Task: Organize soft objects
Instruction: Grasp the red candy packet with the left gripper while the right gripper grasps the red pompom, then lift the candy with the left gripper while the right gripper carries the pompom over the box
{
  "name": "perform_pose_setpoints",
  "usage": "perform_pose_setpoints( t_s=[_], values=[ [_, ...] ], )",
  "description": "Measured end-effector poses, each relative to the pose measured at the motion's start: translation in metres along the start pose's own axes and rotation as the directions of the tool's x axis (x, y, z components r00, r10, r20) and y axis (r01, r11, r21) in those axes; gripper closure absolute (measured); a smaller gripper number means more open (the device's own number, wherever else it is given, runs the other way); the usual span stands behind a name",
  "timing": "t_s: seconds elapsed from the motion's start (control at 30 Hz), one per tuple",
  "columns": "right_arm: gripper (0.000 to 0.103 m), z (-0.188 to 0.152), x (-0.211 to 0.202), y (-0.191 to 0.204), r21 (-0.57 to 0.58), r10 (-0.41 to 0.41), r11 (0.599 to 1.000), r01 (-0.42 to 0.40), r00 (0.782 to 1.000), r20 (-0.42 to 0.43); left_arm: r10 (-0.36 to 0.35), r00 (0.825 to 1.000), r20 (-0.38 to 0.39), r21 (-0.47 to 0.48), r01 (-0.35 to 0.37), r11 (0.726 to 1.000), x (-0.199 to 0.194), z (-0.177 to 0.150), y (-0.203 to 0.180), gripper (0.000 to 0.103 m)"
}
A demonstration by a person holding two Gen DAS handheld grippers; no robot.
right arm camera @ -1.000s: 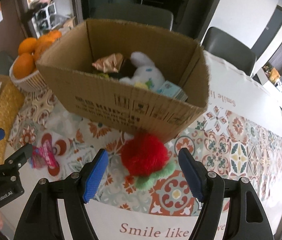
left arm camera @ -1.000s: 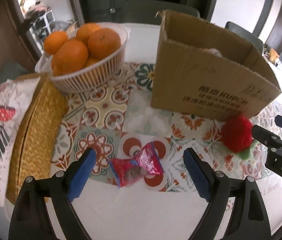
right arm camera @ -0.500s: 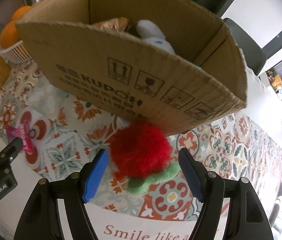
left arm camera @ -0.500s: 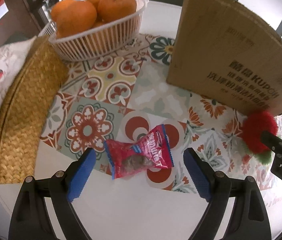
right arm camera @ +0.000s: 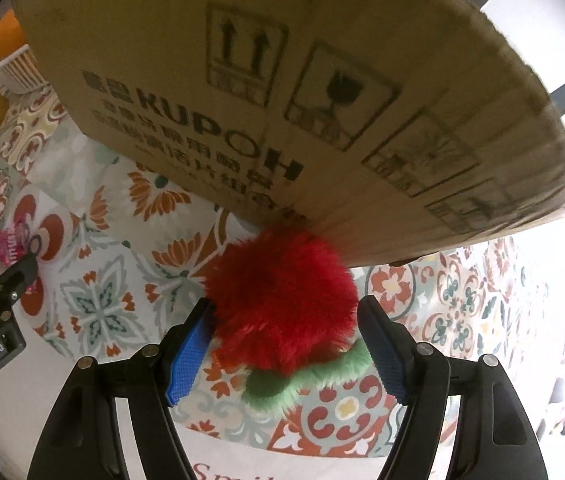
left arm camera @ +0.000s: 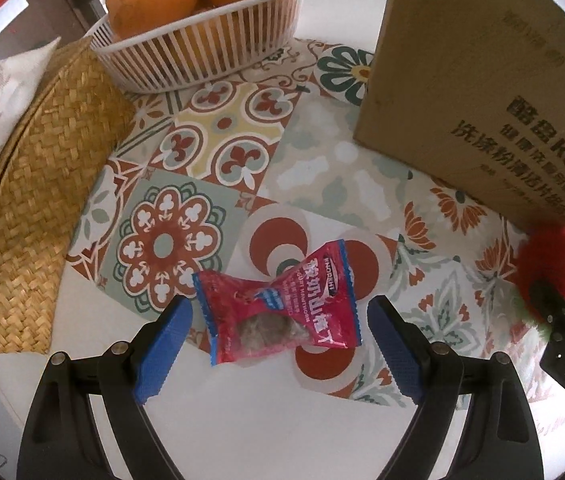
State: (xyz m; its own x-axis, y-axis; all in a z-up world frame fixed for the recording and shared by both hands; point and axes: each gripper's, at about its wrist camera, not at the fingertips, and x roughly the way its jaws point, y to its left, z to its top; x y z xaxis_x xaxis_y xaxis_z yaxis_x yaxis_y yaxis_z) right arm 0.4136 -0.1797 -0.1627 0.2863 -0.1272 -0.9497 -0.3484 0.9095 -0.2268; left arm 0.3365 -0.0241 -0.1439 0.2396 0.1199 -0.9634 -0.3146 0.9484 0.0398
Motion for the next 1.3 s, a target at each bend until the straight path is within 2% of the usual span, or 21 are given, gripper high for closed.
perform_pose_setpoints(
  t_s=[0.17, 0.3, 0.37, 0.5, 0.63, 0.93, 1.2, 1.3],
  values=[
    [0.030, 0.004, 0.021, -0.007, 0.016, 0.004, 1.000, -0.004, 1.000, -0.027, 0.008, 1.000, -0.020, 0.006, -0.007, 1.000, 0.014, 0.003, -0.001, 0.013],
    [0.030, 0.006, 0.028, -0.008, 0.021, -0.008, 1.000, 0.009, 1.000, -0.014, 0.004, 1.000, -0.023, -0.002, -0.004, 1.000, 0.020, 0.003, -0.001, 0.013],
    [0.035, 0.005, 0.031, -0.006, 0.021, -0.008, 1.000, 0.008, 1.000, -0.014, -0.003, 1.000, -0.017, -0.003, 0.003, 1.000, 0.020, 0.003, 0.000, 0.013],
    [0.055, -0.004, 0.032, 0.001, 0.029, 0.000, 1.000, 0.000, 1.000, -0.002, -0.025, 1.000, -0.007, 0.010, 0.025, 1.000, 0.019, 0.002, 0.003, 0.019],
    [0.062, -0.018, 0.031, 0.002, 0.056, 0.017, 0.998, -0.018, 1.000, 0.015, -0.050, 0.999, 0.015, 0.034, 0.050, 0.998, 0.019, -0.004, 0.003, 0.021],
    [0.065, -0.044, 0.010, 0.008, 0.120, 0.023, 0.992, -0.035, 0.995, 0.094, -0.111, 0.991, 0.080, 0.141, 0.099, 0.985, 0.005, -0.017, -0.002, 0.036],
    [0.065, -0.075, -0.020, 0.011, 0.186, -0.005, 0.982, -0.032, 0.981, 0.194, -0.224, 0.969, 0.101, 0.205, 0.200, 0.958, -0.007, -0.029, 0.003, 0.040],
    [0.065, -0.066, -0.042, 0.009, 0.204, -0.014, 0.978, -0.033, 0.973, 0.228, -0.253, 0.963, 0.094, 0.215, 0.228, 0.949, -0.012, -0.033, 0.006, 0.041]
  ],
)
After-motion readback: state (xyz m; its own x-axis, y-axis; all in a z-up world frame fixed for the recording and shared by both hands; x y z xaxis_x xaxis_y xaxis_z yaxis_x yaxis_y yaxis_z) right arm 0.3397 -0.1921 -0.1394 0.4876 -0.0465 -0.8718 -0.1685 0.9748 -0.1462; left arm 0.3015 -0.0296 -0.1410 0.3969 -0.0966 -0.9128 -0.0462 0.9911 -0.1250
